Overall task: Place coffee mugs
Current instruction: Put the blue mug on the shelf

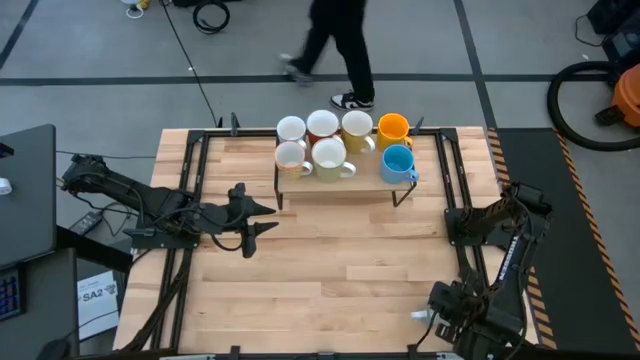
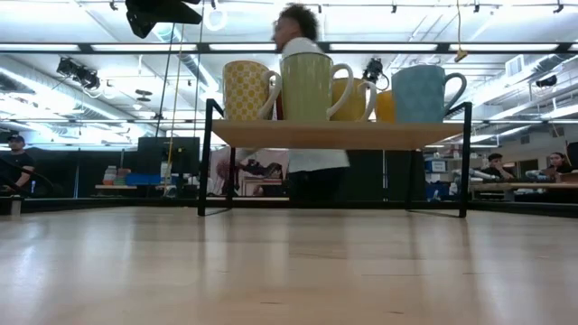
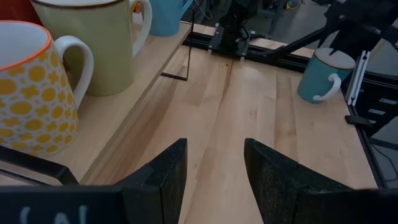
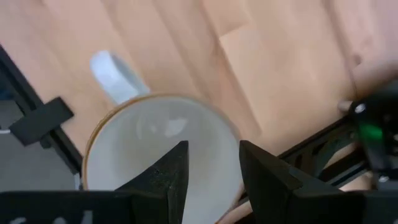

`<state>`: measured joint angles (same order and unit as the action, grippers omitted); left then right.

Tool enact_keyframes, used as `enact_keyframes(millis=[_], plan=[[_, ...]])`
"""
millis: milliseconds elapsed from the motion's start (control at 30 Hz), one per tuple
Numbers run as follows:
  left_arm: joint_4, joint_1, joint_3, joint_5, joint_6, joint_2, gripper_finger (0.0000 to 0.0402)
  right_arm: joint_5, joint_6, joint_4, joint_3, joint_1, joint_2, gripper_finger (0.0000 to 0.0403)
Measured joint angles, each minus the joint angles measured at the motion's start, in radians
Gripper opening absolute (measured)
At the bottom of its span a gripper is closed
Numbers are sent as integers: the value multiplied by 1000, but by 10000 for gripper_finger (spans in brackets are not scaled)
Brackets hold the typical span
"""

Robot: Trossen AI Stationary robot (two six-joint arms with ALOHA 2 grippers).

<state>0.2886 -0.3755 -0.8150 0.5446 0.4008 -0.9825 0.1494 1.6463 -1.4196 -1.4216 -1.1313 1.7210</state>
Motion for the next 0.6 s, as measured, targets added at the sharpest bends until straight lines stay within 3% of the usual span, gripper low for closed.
enact_keyframes(millis=[233,600], plan=[[0,0,0,0,0,0,167,33,-32,-59,12,0,-8,148],[0,0,0,0,0,0,167,-45,-56,45,106,0,-6,148]])
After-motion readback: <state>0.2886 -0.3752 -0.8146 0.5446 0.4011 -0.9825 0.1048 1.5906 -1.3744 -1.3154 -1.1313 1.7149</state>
